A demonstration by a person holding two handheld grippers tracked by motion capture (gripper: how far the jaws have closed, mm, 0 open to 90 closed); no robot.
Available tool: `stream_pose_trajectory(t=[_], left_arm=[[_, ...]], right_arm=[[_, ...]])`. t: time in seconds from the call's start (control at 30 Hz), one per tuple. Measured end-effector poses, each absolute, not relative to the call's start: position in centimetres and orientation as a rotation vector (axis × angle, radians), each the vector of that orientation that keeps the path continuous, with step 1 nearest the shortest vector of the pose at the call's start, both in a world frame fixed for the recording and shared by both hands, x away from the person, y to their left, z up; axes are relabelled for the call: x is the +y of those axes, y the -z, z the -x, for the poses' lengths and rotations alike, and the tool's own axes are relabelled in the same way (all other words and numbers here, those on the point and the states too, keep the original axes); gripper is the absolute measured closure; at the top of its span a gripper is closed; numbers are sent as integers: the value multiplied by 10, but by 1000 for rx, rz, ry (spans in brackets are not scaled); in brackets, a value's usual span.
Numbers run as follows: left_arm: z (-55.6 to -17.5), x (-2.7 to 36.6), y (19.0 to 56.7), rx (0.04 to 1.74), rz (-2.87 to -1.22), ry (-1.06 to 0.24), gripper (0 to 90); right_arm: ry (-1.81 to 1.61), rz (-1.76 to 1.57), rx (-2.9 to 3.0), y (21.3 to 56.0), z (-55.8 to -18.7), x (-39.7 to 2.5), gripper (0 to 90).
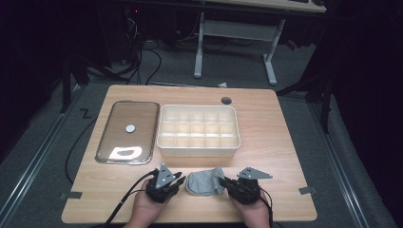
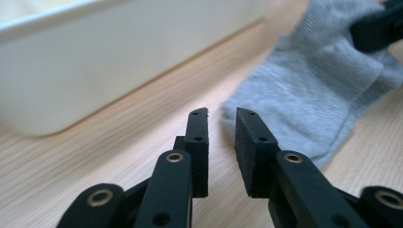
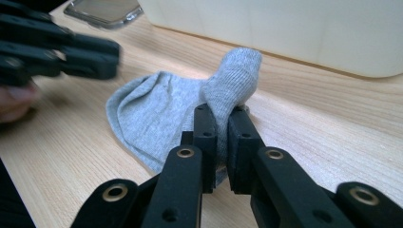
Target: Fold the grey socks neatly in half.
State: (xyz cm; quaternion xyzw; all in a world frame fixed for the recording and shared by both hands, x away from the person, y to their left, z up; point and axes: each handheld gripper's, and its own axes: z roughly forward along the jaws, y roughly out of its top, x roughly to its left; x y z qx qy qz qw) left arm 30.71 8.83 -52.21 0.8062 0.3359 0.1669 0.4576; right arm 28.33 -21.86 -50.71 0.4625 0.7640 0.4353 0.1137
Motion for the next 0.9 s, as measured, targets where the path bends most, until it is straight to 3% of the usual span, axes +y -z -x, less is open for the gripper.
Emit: stream_pose_trajectory(t=[0.13,0.27,0.9], left_arm=[[-314,95,525,893,-2039,-445,779],[-311,83,531,856,-2115,-436,774],[-305,59,533,768,-2138,-355,761]], right_arm=[[-1250,-1360,2247,506,-284,-217,847],[-1208,-1334,2260,504,-284,-213,848],[-939,-1148,2342,486,-288,-179,838]])
